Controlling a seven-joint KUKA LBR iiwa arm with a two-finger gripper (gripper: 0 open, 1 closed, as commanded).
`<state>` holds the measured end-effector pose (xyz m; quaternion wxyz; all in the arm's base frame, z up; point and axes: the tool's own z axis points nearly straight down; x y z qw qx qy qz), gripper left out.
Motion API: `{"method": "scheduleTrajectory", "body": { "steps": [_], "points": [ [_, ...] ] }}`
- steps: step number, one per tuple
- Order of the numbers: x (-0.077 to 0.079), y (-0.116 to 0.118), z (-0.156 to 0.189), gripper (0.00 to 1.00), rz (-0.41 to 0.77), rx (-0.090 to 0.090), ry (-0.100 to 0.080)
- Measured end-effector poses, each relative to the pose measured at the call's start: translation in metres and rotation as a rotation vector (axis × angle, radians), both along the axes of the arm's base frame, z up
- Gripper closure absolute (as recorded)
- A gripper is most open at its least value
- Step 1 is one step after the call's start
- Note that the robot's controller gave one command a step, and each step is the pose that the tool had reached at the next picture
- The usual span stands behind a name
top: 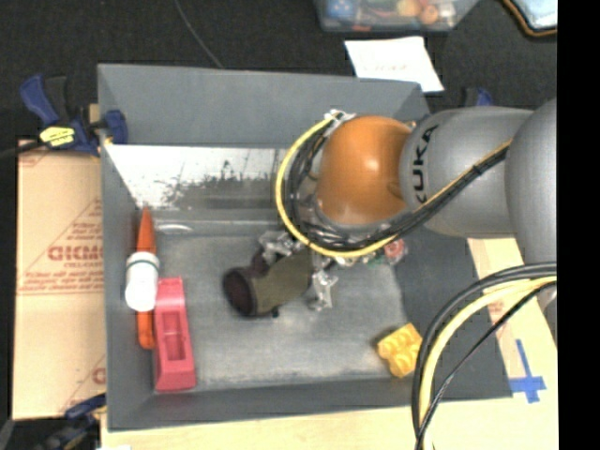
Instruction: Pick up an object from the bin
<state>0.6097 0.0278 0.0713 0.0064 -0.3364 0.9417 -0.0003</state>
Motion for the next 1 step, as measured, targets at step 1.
{"method": "scheduleTrajectory", "body": {
  "steps": [1],
  "points": [
    [0.0239, -0.0331, 0.0005, 1.00, -0.559, 0.009, -0.011]
  ]
}}
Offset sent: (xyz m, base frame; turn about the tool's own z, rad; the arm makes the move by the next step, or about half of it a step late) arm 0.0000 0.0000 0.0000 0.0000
